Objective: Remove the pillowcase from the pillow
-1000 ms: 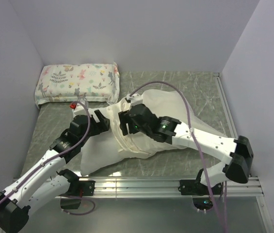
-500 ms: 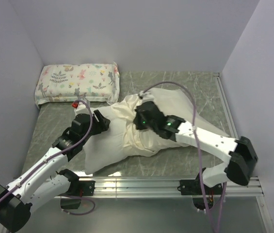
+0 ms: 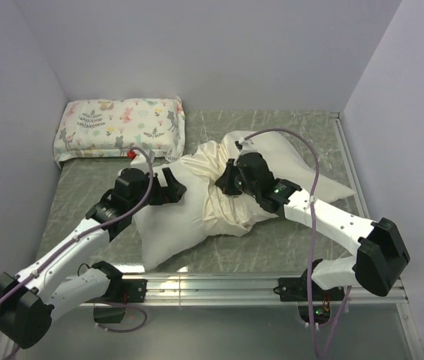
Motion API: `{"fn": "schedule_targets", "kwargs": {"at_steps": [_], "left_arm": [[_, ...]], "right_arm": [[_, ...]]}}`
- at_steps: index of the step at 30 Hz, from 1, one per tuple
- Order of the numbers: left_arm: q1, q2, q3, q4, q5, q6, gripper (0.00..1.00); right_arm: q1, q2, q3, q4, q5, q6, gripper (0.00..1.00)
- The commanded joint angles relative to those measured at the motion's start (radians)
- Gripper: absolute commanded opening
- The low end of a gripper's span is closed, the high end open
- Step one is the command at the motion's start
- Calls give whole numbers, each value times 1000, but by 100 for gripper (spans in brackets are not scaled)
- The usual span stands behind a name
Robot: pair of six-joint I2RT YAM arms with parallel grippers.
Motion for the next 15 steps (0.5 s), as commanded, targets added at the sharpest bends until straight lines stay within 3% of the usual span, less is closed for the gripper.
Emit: {"fn": "schedule_targets", "kwargs": {"at_steps": [1,5,7,8,9,13,15], "left_arm": [[-44,71,54,-23,103,52,99],[-104,192,87,-23,73,69,99],[-105,243,114,-43,74,79,69],[-102,288,127,-80,36,82,47],[-101,301,139,-104,4,82,2],[-26,257,170,-170,-139,62,0],[65,185,188,-213,-220,40,0]], "right_arm": [[-4,27,5,26,-39,10,0],[-3,52,29,15,-52,6,0],[-1,60,49,1,-52,-2,0],[-3,61,57,-10,-36,-7,0],[-4,60,77,-23,-14,-20,0],[-50,29,123,-131,79,-54,0],[-128,-4,124,-154,97,-65,0]]}}
